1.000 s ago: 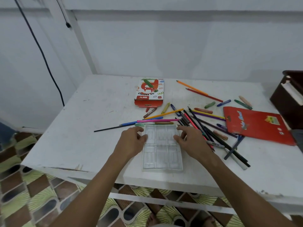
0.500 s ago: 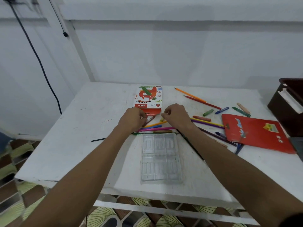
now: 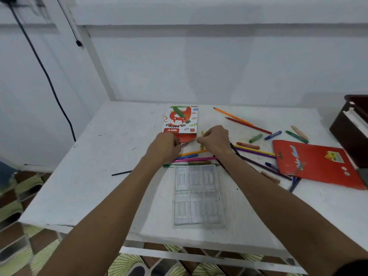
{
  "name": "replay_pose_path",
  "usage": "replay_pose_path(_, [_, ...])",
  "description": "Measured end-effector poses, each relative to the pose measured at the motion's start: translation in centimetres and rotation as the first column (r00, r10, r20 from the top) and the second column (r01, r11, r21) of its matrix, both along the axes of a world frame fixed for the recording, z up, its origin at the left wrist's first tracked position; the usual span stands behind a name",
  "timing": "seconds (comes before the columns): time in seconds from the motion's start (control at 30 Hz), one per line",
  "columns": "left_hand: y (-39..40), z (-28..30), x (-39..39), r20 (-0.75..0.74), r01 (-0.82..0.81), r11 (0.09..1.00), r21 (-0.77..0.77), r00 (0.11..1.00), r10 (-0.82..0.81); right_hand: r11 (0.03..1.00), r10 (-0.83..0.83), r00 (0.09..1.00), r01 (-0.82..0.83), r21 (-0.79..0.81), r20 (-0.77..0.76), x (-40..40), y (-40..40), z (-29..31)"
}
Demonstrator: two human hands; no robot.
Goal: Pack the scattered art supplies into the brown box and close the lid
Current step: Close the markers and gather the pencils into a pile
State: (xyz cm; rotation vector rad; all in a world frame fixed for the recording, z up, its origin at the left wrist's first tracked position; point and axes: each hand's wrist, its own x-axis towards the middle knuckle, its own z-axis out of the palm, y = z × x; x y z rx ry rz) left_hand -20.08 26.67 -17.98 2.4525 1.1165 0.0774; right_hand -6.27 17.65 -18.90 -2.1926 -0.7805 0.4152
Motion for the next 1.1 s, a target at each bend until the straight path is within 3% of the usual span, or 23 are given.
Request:
replay_pose_path(0.2, [-2.3, 2.0, -4.3, 0.129, -0.122, 0.991, -0.052, 0.983, 0.128, 0.992, 0.125, 0.986, -0.121, 0.047, -0.107, -3.5, -3.8, 3.0])
replay_pose_path(0.43, [-7.4, 0.5, -8.1, 0.223, -0.156, 0.958, -0.242, 0.952, 0.211, 0.961, 0.273, 0.952, -0.278, -0.015, -0.140, -7.0, -7.2, 1.5])
replay_pose_path(0.67, [-9.8, -1.0, -7.8, 0.261, -0.212, 0.973, -0.090, 0.938, 0.229, 0.962, 0.272, 0.959, -0.273, 0.008, -0.083, -8.4, -7.0, -0.2])
replay_pose_path(0.83, [-9.9, -1.5, -7.9, 0.276, -0.188, 0.978, -0.087, 0.939, 0.205, 0.941, 0.338, 0.940, -0.337, 0.041, -0.048, -9.1, -7.2, -0.9])
replay_pose_path(1.1, [-8.8, -1.8, -8.3, 0.261, -0.099, 0.979, -0.179, 0.954, 0.144, 0.845, 0.526, 0.847, -0.531, -0.071, -0.078, -8.2, -7.7, -0.4])
